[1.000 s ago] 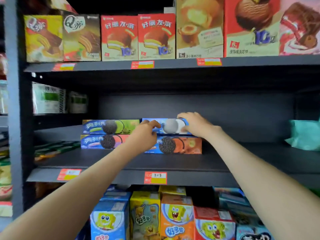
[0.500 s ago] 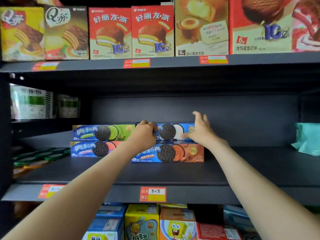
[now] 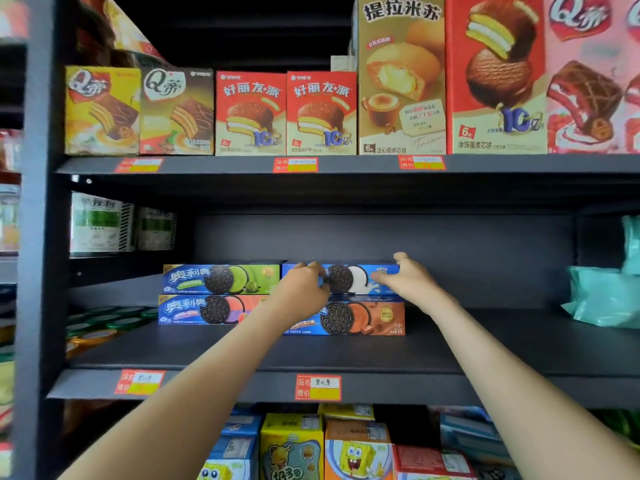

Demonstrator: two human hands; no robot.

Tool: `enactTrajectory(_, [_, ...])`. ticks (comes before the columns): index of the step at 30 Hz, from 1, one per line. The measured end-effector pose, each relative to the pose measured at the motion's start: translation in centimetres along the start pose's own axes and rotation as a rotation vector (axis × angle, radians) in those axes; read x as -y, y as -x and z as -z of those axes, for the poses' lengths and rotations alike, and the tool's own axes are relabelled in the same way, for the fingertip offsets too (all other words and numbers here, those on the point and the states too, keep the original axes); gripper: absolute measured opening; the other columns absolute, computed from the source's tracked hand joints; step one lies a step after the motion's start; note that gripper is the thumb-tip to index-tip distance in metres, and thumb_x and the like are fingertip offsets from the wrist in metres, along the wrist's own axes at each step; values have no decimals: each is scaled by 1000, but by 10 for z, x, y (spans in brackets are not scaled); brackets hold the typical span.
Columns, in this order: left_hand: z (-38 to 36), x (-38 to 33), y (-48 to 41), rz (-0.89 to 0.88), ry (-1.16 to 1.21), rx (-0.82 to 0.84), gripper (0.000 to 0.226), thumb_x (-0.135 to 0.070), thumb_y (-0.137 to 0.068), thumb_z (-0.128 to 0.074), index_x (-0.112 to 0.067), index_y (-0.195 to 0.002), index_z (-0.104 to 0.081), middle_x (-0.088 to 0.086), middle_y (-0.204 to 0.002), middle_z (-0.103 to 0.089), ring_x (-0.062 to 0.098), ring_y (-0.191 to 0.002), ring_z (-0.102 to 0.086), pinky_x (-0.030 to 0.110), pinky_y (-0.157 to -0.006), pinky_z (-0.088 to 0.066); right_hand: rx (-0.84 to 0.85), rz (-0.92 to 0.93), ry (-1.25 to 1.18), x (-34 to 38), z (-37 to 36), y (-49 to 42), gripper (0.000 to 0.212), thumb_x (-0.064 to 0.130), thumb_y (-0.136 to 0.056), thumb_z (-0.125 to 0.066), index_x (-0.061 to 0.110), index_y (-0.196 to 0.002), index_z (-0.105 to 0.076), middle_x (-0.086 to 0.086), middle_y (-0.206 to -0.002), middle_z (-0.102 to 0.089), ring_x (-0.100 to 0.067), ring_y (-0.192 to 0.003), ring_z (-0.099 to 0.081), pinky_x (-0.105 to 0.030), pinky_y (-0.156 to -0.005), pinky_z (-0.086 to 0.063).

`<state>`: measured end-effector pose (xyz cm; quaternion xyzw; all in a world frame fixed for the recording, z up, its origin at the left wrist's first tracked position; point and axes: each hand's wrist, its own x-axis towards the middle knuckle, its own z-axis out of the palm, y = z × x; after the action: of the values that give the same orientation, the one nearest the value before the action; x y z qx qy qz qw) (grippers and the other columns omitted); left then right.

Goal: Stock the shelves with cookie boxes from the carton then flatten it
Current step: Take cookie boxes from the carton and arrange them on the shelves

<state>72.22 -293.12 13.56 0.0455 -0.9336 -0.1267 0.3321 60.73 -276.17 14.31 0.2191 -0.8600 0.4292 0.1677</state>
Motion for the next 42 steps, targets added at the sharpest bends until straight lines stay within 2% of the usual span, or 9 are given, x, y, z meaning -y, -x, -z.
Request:
enactTrajectory(5, [10, -36, 76, -173, 412, -272, 18, -7, -91, -51, -12, -103, -63, 2, -99, -67, 13, -85, -59, 11, -72, -40, -372, 324, 168, 12, 7, 71, 10, 16, -88, -59, 8, -95, -59, -3, -97, -48, -30, -99, -54, -34, -79, -43])
enactTrajectory(8, [-2, -55, 147, -273, 626, -281, 17, -5, -90, -54, -21, -92, -60, -14, -82, -65, 1, -72, -60, 4, -66, -40, -459, 559, 143, 4, -6, 147, 3, 8, -83, -59, 6, -81, -58, -2, -82, -49, -30, -80, -54, -35, -72, -41])
enactTrajectory(11, [-36, -52, 203, -209, 746, -210, 17, -6, -90, -54, -22, -90, -59, -14, -75, -64, -3, -66, -57, 3, -62, -38, -423, 563, 165, -17, -27, 220, 5, 12, -80, -57, 7, -79, -56, -3, -80, -51, -26, -75, -52, -29, -68, -34])
enactTrajectory(16, [-115, -37, 296, -79, 786, 26, 12, -17, -86, -48, -23, -90, -57, -7, -70, -64, 4, -59, -54, 13, -56, -39, -272, 377, 209, -89, -68, 321, 16, 22, -84, -48, 8, -84, -55, -3, -82, -54, -23, -80, -53, -29, -68, -39])
enactTrajectory(23, [-255, -19, 449, 180, 609, 487, 11, -19, -92, -51, -17, -97, -60, -2, -66, -59, 18, -63, -57, 32, -59, -41, 97, -27, 240, -235, -147, 456, 8, 9, -79, -62, 7, -83, -56, -3, -80, -51, -23, -77, -52, -31, -66, -39])
enactTrajectory(27, [-330, 2, 538, 377, 486, 736, 11, -20, -95, -50, -17, -99, -59, 5, -83, -66, 23, -73, -61, 30, -57, -37, 293, -274, 227, -320, -201, 529, 16, 3, -74, -71, 7, -77, -56, -3, -74, -53, -29, -71, -58, -22, -59, -31])
enactTrajectory(32, [-423, 33, 653, 510, 308, 997, 19, -19, -96, -46, -13, -109, -59, 8, -102, -66, 28, -91, -63, 34, -70, -45, 527, -504, 191, -420, -268, 622, 7, 17, -89, -60, 11, -88, -56, -2, -80, -55, -22, -77, -55, -33, -65, -43])
enactTrajectory(36, [-503, 48, 736, 550, 236, 1101, 20, -22, -98, -43, -13, -108, -57, 6, -99, -63, 26, -92, -61, 32, -72, -46, 595, -634, 186, -498, -324, 696, 5, 17, -89, -58, 12, -87, -56, -3, -83, -57, -21, -78, -55, -36, -69, -46])
enactTrajectory(42, [-620, 78, 842, 637, 226, 1173, 13, -19, -98, -41, -13, -95, -53, 1, -84, -53, 26, -83, -59, 30, -59, -37, 728, -743, 204, -605, -411, 790, 15, 17, -92, -56, 7, -103, -60, -8, -100, -60, -20, -88, -57, -26, -70, -39])
